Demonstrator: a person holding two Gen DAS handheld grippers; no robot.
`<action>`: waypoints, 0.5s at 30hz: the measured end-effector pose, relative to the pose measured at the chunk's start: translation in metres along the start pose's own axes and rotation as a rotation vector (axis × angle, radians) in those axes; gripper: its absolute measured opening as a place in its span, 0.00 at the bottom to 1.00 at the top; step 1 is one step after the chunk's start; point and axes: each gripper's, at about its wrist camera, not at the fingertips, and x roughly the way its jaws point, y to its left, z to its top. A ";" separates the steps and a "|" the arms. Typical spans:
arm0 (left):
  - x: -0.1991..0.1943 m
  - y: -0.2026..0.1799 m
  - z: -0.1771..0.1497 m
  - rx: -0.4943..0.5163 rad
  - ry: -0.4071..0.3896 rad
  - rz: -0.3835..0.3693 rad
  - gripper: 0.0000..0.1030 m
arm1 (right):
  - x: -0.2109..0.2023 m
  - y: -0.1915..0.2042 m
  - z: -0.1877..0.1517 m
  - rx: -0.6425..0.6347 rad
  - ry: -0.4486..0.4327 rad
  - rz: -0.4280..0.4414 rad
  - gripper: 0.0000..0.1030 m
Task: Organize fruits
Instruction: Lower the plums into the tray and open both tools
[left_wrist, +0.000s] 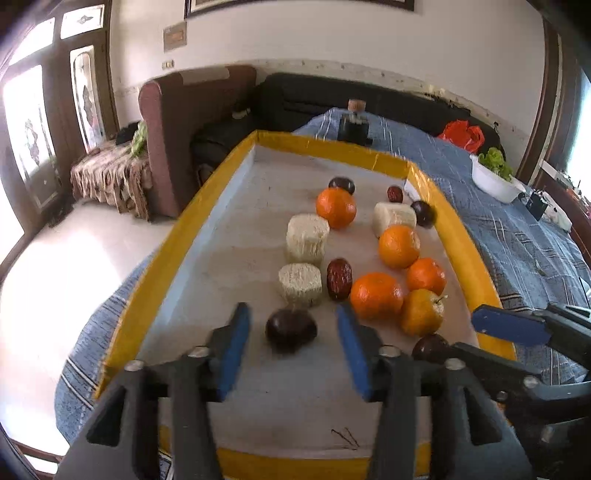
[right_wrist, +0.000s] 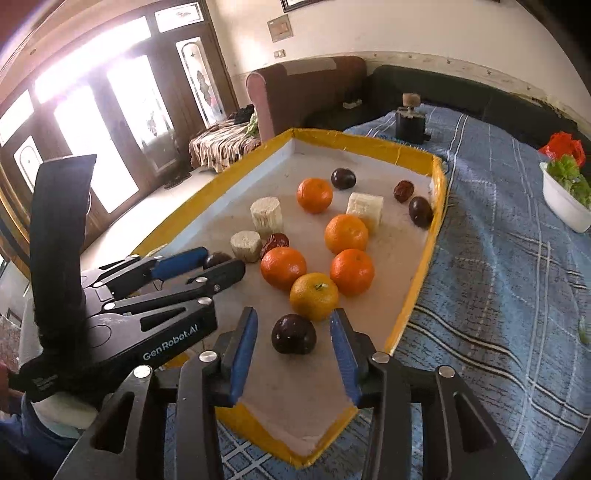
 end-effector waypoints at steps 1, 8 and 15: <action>-0.001 0.000 0.000 0.005 -0.007 0.007 0.55 | -0.003 0.000 0.000 -0.003 -0.008 -0.004 0.52; -0.008 -0.006 0.000 0.022 -0.043 0.060 0.67 | -0.025 -0.001 -0.006 -0.008 -0.047 -0.038 0.64; -0.009 -0.008 -0.002 0.014 -0.054 0.080 0.69 | -0.031 -0.010 -0.017 0.020 -0.056 -0.037 0.65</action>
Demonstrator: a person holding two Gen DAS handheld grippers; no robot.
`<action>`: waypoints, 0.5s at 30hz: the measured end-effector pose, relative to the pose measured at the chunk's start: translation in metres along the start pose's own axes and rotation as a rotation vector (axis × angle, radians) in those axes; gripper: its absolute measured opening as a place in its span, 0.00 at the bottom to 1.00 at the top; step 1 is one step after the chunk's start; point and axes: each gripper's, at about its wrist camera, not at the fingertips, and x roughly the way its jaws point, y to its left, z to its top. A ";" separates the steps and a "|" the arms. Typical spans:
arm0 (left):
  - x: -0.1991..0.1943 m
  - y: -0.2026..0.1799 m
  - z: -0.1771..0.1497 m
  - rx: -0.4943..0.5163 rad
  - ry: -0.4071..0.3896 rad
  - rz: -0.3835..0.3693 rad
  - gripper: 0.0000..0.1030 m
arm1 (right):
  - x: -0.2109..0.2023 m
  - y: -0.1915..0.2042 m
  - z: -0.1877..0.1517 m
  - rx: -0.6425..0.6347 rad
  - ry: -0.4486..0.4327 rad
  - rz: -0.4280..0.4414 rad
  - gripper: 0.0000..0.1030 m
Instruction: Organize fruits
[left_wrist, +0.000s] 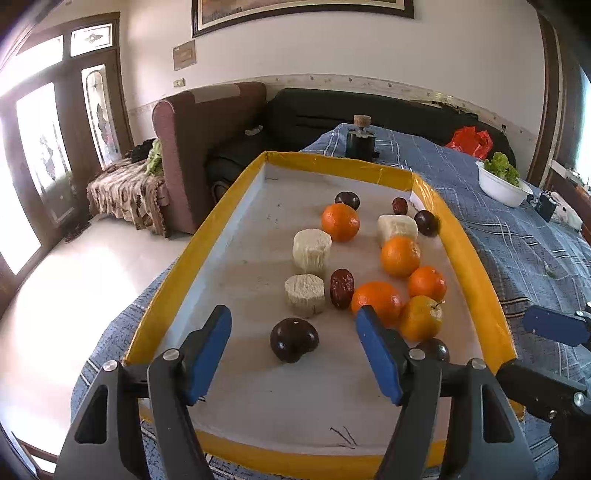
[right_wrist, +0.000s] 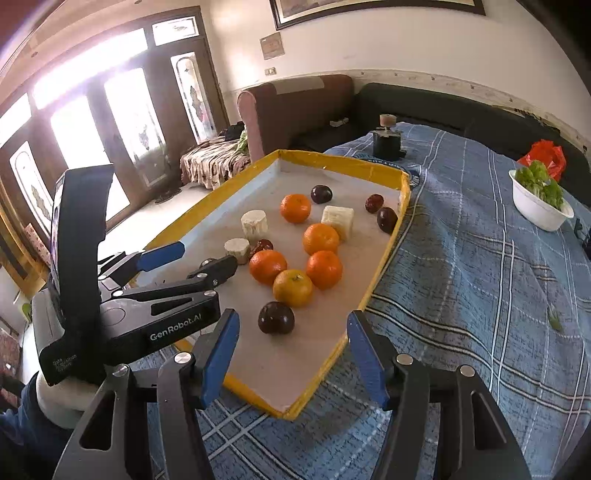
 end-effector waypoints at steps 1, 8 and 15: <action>-0.001 -0.001 0.000 0.002 -0.005 0.009 0.71 | 0.000 -0.001 -0.002 0.005 0.002 -0.001 0.66; -0.004 -0.001 0.000 -0.004 -0.025 0.078 0.87 | 0.000 -0.009 -0.009 0.032 -0.007 -0.008 0.70; -0.002 -0.005 -0.003 -0.009 -0.013 0.150 0.91 | 0.002 -0.016 -0.014 0.057 -0.022 -0.009 0.73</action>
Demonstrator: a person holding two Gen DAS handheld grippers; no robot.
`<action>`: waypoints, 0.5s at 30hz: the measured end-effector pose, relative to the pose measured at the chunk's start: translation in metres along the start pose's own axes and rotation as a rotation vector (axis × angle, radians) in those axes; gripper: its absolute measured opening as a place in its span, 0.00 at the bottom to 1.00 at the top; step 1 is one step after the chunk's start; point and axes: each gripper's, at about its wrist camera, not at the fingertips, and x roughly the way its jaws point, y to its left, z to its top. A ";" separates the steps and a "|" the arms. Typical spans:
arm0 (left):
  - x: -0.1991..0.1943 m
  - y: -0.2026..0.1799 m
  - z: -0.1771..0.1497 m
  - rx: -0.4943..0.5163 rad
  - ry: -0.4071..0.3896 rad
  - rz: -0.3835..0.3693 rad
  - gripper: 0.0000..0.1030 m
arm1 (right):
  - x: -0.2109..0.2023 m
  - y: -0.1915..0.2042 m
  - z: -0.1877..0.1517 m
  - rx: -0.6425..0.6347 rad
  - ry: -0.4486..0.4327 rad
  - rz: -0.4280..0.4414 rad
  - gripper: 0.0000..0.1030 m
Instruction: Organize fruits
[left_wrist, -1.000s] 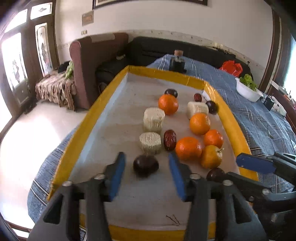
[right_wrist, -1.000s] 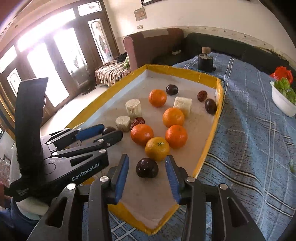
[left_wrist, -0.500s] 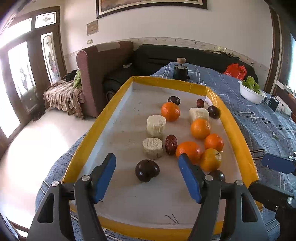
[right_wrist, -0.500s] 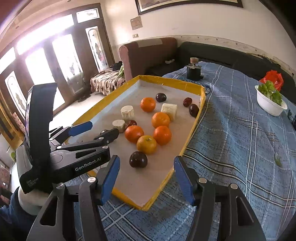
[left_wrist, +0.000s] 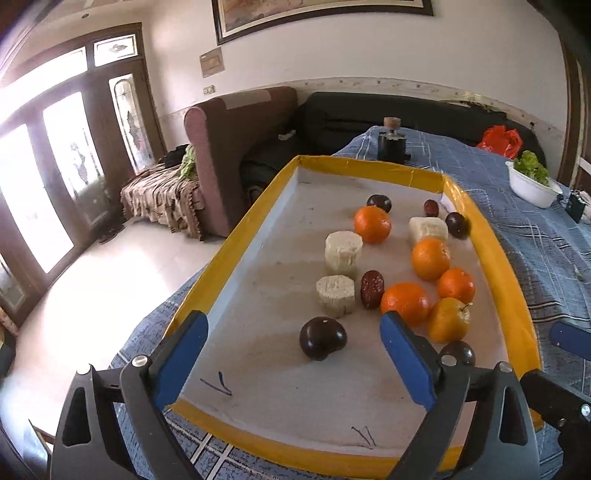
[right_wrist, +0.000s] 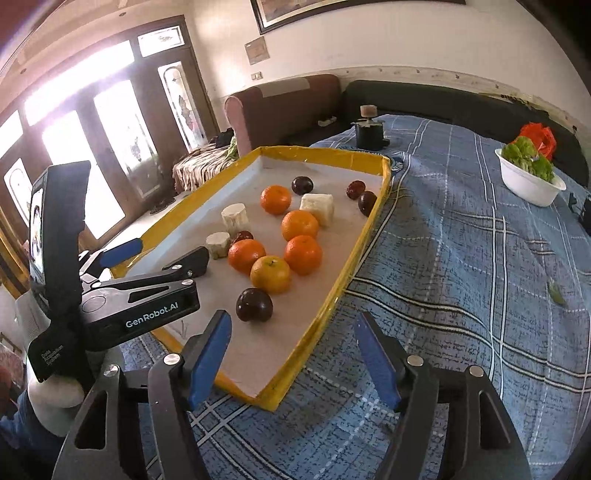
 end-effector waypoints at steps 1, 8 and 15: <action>-0.001 0.000 -0.001 -0.001 0.001 0.000 0.92 | 0.000 -0.001 0.000 0.001 -0.003 0.003 0.73; -0.001 0.000 -0.004 0.001 0.009 0.037 0.92 | -0.008 -0.004 -0.001 0.006 -0.028 0.022 0.73; -0.005 0.002 -0.005 -0.006 -0.019 0.054 0.92 | -0.012 -0.001 -0.001 -0.001 -0.040 -0.001 0.75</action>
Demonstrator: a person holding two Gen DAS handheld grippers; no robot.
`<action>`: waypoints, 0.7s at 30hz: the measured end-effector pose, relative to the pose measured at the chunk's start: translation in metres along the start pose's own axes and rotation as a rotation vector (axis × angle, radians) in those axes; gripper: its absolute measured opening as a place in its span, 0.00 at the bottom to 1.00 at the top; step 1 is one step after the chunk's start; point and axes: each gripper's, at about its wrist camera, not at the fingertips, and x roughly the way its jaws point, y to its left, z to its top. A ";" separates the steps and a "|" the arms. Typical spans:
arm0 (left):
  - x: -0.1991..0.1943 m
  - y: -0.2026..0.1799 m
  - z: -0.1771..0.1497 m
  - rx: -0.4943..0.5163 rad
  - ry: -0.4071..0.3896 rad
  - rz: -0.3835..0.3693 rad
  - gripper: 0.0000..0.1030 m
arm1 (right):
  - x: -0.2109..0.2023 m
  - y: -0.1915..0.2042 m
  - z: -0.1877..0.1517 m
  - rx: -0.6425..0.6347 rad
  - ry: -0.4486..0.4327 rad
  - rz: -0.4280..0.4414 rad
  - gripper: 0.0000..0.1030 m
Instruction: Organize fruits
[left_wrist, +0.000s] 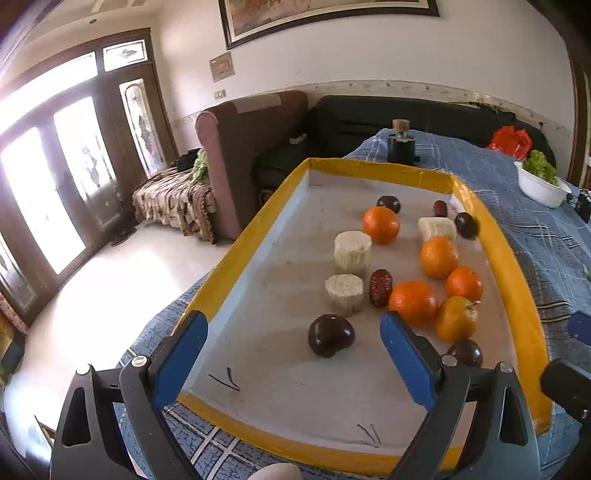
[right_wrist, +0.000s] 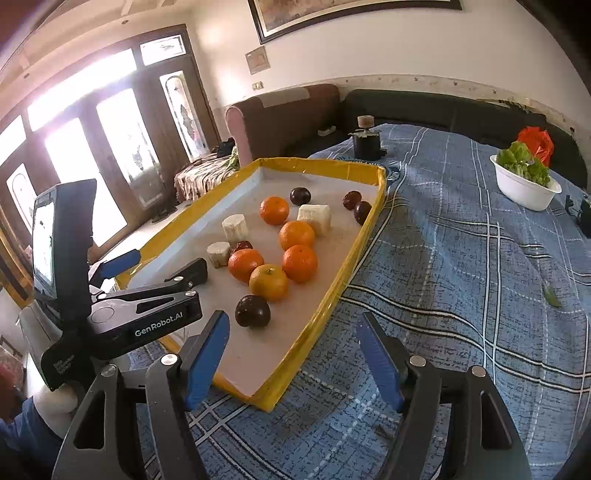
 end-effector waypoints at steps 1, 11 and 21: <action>0.000 0.001 0.000 -0.004 0.001 -0.003 0.92 | 0.000 0.000 0.000 0.001 0.001 -0.006 0.75; -0.005 0.001 0.000 0.007 -0.035 0.034 0.92 | 0.004 -0.004 0.000 0.016 0.013 -0.028 0.75; -0.003 0.001 0.002 -0.002 -0.037 0.038 0.92 | 0.001 -0.002 0.000 0.007 0.003 -0.039 0.75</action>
